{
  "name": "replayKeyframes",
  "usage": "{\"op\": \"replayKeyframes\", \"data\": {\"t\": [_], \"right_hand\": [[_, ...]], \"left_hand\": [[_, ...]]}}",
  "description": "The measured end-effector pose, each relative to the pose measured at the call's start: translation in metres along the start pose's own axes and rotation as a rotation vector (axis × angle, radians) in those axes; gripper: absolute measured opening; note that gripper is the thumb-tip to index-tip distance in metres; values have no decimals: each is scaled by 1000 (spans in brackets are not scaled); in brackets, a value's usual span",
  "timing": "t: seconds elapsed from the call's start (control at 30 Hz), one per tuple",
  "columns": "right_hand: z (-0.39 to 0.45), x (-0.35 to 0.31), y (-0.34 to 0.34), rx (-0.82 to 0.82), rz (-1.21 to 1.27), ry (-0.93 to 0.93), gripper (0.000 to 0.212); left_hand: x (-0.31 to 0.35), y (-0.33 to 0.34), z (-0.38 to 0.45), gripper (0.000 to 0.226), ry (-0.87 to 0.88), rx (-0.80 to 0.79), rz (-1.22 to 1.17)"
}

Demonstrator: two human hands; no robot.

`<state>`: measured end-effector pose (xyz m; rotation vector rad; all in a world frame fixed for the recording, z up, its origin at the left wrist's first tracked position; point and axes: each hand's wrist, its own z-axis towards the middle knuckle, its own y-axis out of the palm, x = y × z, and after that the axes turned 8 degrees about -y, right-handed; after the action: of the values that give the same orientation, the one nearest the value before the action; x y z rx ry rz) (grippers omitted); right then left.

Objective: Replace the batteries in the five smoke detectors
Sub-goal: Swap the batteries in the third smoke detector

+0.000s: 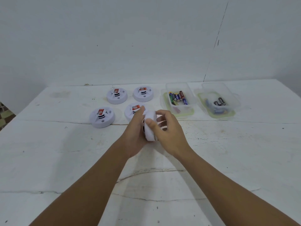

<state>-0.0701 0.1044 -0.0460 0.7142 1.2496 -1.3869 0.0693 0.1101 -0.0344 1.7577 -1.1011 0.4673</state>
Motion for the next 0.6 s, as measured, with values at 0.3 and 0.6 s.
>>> {"op": "replayKeyframes", "data": {"t": [0.3, 0.6], "right_hand": [[-2, 15, -13, 31, 464, 284, 25], [-1, 30, -12, -106, 681, 369, 46]], "left_hand": [[-7, -10, -2, 52, 188, 202, 348], [-22, -24, -8, 26, 327, 338, 572]]}}
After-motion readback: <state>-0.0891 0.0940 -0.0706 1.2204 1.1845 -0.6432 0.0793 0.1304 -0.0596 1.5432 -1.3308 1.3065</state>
